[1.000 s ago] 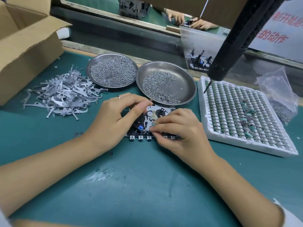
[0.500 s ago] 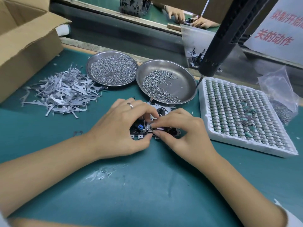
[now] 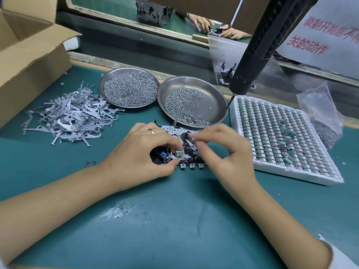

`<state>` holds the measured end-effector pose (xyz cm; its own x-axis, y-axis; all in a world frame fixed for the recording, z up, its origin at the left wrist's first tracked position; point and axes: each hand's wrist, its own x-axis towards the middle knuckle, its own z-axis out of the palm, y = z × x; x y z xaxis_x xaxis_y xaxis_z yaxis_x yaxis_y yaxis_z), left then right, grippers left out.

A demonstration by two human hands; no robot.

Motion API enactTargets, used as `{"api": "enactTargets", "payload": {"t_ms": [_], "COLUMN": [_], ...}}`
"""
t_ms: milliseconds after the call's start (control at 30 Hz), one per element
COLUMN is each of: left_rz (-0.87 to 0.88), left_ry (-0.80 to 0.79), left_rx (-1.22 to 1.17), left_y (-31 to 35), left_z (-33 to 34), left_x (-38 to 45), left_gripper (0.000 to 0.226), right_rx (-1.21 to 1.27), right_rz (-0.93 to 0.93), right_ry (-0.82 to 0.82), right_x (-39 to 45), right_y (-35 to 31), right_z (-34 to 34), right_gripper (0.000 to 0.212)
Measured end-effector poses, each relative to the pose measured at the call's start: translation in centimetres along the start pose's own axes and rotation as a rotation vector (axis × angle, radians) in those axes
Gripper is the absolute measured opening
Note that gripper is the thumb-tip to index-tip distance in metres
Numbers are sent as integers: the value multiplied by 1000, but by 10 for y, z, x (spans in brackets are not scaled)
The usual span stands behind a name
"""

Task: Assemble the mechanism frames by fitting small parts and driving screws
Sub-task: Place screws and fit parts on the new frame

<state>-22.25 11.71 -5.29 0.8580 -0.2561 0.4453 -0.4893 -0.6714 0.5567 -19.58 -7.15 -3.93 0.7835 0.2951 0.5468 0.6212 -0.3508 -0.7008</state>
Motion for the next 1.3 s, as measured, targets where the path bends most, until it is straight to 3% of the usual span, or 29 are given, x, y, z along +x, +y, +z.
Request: {"api": "enactTargets", "payload": {"t_ms": [133, 200, 300, 400, 601, 767, 901, 1301], "left_rz": [3, 8, 24, 22, -5, -6, -8, -5], "left_ry": [-1, 4, 7, 11, 25, 23, 14, 29], "left_rx": [-12, -17, -26, -42, -83, -85, -75, -65], "left_y": [-2, -3, -3, -3, -3, -2, -2, -5], "left_z": [0, 0, 0, 0, 1, 0, -1, 1], "left_x": [-1, -1, 1, 1, 0, 1, 1, 2], "left_gripper": [21, 20, 24, 25, 23, 25, 25, 16], "right_rx": [65, 59, 56, 94, 181, 451, 654, 757], "right_rz": [54, 72, 92, 69, 45, 46, 23, 34], "right_ry": [470, 587, 546, 507, 589, 465, 347, 362], "right_x": [20, 39, 71, 94, 114, 94, 71, 55], "right_y": [-2, -5, -14, -21, -39, -54, -58, -60], "right_z": [-13, -25, -41, -45, -33, -8, 12, 35], "right_gripper": [32, 50, 72, 79, 53, 21, 19, 19]}}
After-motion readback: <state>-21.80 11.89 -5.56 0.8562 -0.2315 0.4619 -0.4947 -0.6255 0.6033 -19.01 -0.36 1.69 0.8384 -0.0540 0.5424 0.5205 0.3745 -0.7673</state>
